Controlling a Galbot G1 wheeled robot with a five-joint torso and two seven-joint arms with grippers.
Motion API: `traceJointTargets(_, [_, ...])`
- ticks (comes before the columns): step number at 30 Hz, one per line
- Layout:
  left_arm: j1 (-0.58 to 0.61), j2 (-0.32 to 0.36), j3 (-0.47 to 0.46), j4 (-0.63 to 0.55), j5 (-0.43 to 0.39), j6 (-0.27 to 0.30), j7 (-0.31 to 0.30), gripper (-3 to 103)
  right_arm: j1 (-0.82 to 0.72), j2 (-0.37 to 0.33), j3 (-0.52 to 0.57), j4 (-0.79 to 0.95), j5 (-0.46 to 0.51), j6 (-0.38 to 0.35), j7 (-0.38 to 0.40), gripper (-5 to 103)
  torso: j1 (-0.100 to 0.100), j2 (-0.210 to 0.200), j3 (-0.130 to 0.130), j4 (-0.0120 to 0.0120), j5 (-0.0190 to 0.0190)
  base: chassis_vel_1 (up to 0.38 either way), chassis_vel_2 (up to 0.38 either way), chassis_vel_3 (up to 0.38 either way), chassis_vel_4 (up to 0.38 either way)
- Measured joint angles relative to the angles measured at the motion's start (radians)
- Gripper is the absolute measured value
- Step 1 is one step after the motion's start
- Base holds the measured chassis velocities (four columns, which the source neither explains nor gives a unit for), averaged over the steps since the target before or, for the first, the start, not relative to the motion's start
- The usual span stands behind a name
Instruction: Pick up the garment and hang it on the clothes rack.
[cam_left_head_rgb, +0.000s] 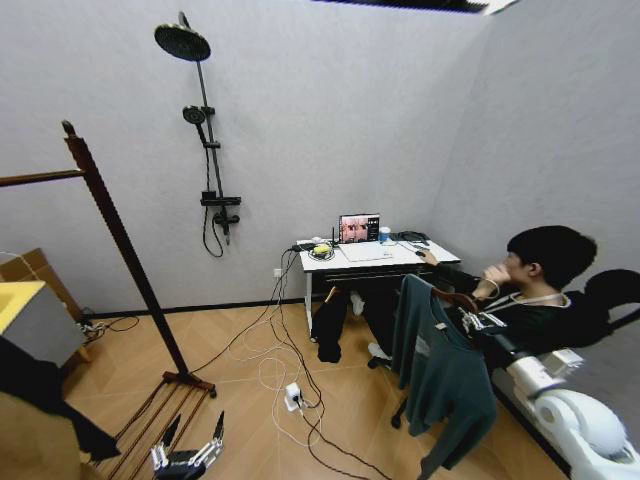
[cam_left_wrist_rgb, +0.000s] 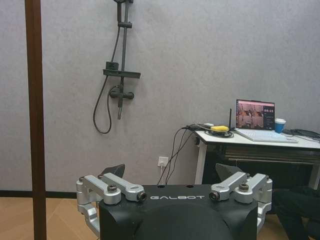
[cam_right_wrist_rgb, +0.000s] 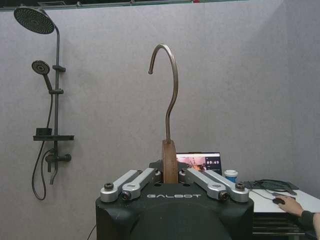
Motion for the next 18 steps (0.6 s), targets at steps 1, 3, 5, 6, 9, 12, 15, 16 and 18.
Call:
traceJointTargets(1, [0.000,0.000,0.000,0.000,0.000,0.000,0.000,100,0.000,0.002,-0.004,0.001,-0.006,0.000,0.001,9,0.004,0.008,0.004,0.0000,0.0000,0.000,0.000,0.000,0.000])
traceJointTargets(3, [0.000,0.000,0.000,0.000,0.000,0.000,0.000,100,0.000,0.005,-0.007,0.001,-0.012,0.000,0.001,9,0.009,0.018,0.010,0.0000,0.0000,0.000,0.000,0.000,0.000])
traceJointTargets(5, [0.000,0.000,0.000,0.000,0.000,0.000,0.000,100,-0.002,0.008,-0.010,0.001,-0.015,-0.001,0.002,9,0.015,0.030,0.016,0.0000,0.0001,0.000,0.000,0.000,0.000])
traceJointTargets(6, [0.000,0.000,0.000,0.000,0.000,0.000,0.000,100,-0.003,0.010,-0.012,0.002,-0.018,-0.001,0.003,9,0.021,0.043,0.023,0.0000,0.0001,0.000,0.000,0.000,0.000])
traceJointTargets(9, [0.000,0.000,0.000,0.000,0.000,0.000,0.000,100,-0.006,0.013,-0.013,0.003,-0.021,-0.001,0.003,9,0.031,0.064,0.034,0.0000,0.0000,0.000,0.000,0.000,0.000])
traceJointTargets(12, [0.000,0.000,0.000,0.000,0.000,0.000,0.000,100,-0.011,0.015,-0.013,0.006,-0.021,-0.001,0.003,9,0.037,0.076,0.040,0.0000,0.0000,0.000,0.000,0.000,0.000])
traceJointTargets(15, [0.000,0.000,0.000,0.000,0.000,0.000,0.000,100,-0.033,0.028,-0.016,0.024,-0.028,0.000,0.020,9,0.044,0.090,0.047,0.0000,-0.0001,0.000,0.000,0.000,0.000])
traceJointTargets(16, [0.000,0.000,0.000,0.000,0.000,0.000,0.000,100,-0.033,0.028,-0.016,0.024,-0.028,0.000,0.020,9,0.044,0.090,0.047,0.0000,-0.0001,0.000,0.000,0.000,0.000])
traceJointTargets(18, [0.000,0.000,0.000,0.000,0.000,0.000,0.000,100,-0.040,0.040,-0.023,0.028,-0.039,0.002,0.031,9,0.045,0.092,0.048,0.0000,0.0000,0.000,0.000,0.000,0.000])
